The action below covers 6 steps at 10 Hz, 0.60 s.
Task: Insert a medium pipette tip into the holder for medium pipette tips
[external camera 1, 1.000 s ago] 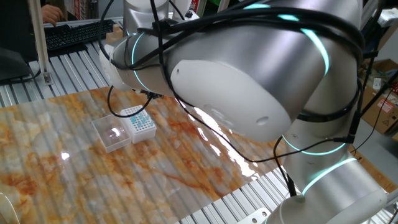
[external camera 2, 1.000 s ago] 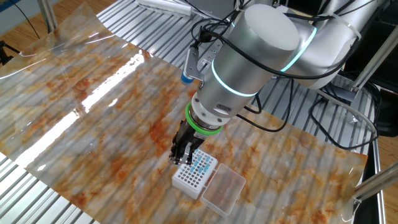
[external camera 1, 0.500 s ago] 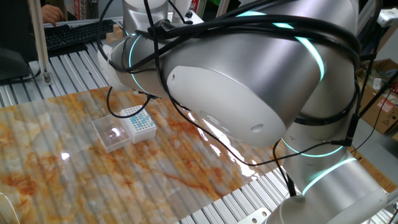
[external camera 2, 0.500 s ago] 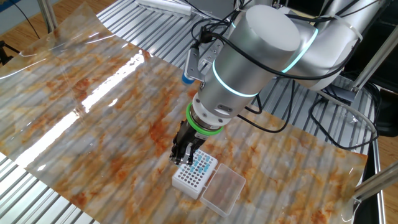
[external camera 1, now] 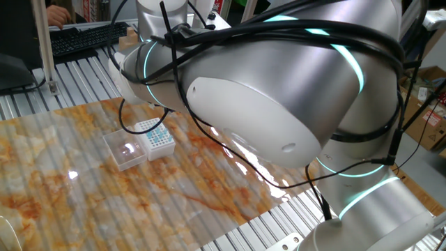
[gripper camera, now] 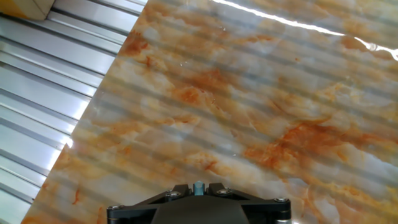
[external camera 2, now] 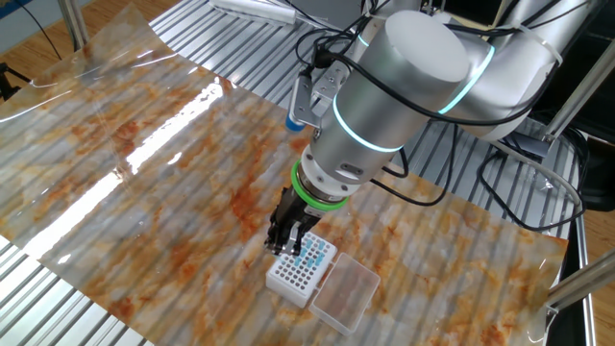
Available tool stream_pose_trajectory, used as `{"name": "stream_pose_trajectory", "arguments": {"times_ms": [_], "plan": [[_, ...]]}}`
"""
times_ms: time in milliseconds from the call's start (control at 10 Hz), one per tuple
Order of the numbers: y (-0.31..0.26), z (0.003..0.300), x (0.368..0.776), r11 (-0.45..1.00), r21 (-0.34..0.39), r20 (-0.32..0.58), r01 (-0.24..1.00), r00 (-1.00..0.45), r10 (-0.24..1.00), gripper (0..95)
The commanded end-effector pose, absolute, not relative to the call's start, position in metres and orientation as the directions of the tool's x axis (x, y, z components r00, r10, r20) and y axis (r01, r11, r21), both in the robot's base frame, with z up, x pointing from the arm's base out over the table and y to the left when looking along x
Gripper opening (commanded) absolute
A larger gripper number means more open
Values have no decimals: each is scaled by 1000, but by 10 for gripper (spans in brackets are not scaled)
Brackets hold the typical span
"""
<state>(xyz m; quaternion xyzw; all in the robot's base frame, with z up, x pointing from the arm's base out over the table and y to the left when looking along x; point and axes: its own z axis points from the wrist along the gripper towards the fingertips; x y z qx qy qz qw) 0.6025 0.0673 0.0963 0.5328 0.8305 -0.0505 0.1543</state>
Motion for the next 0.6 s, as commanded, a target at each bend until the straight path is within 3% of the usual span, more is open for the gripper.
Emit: {"name": "stream_pose_trajectory", "arguments": {"times_ms": [100, 600], "plan": [[70, 96, 601, 428, 83, -310, 900, -385, 869, 0], [73, 96, 600, 423, 88, -306, 902, -379, 873, 0]]}}
